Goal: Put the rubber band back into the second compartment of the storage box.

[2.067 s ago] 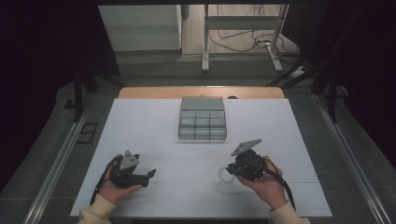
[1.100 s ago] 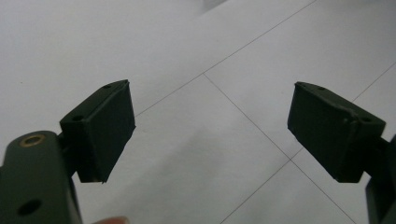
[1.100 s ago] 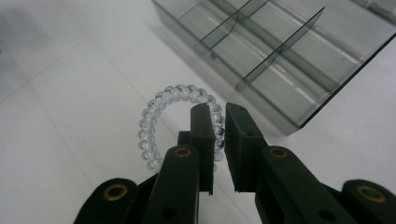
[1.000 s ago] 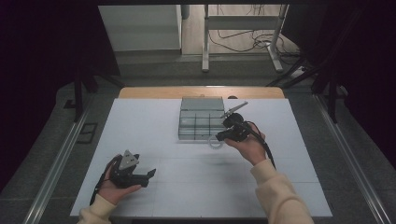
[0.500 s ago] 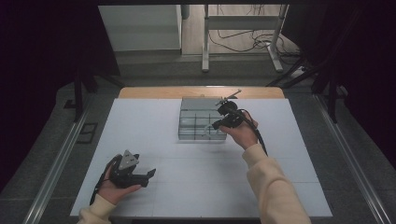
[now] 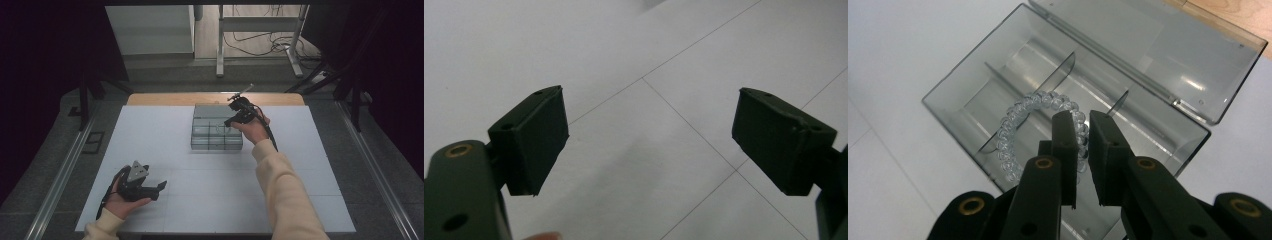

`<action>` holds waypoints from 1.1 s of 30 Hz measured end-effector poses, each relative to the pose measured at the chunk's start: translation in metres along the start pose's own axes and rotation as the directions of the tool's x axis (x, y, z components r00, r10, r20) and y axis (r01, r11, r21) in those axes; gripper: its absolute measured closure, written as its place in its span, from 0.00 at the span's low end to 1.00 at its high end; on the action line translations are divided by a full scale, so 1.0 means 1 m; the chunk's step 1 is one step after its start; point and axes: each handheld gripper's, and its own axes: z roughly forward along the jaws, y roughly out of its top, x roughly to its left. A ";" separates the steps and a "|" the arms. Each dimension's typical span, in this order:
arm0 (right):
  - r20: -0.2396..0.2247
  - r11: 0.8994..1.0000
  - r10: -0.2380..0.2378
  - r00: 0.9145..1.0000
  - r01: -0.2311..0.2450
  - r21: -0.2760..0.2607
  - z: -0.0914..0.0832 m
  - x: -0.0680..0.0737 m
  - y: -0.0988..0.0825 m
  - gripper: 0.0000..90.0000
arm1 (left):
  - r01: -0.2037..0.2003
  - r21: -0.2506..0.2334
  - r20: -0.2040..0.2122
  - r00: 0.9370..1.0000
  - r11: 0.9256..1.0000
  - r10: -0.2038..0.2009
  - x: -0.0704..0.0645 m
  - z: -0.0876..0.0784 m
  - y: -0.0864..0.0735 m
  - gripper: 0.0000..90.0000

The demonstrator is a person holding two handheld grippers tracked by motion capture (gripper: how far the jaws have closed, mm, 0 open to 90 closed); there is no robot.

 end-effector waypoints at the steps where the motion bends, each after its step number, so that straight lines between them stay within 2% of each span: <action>1: 0.000 1.000 0.000 1.000 0.000 0.000 0.000 0.000 0.000 0.90 | 0.000 0.000 0.000 1.000 1.000 0.000 0.000 0.000 0.000 0.17; 9: 0.008 0.999 0.031 0.999 -0.031 -0.006 0.013 -0.012 0.013 0.90 | 0.002 -0.002 -0.001 1.000 1.000 -0.002 0.001 -0.001 0.000 0.17; 15: 0.011 0.999 0.036 0.999 -0.036 -0.005 0.019 -0.018 0.023 0.90 | 0.004 -0.001 -0.001 1.000 1.000 -0.004 0.001 0.000 -0.001 0.17; 27: 0.021 0.999 0.033 0.999 -0.033 0.000 0.034 -0.019 0.043 0.90 | 0.007 -0.002 -0.001 1.000 1.000 -0.007 0.002 -0.001 -0.001 0.17; 33: 0.017 0.999 0.038 0.999 -0.038 0.003 0.038 -0.017 0.045 0.90 | 0.007 -0.002 -0.002 1.000 1.000 -0.007 0.002 -0.001 -0.001 0.17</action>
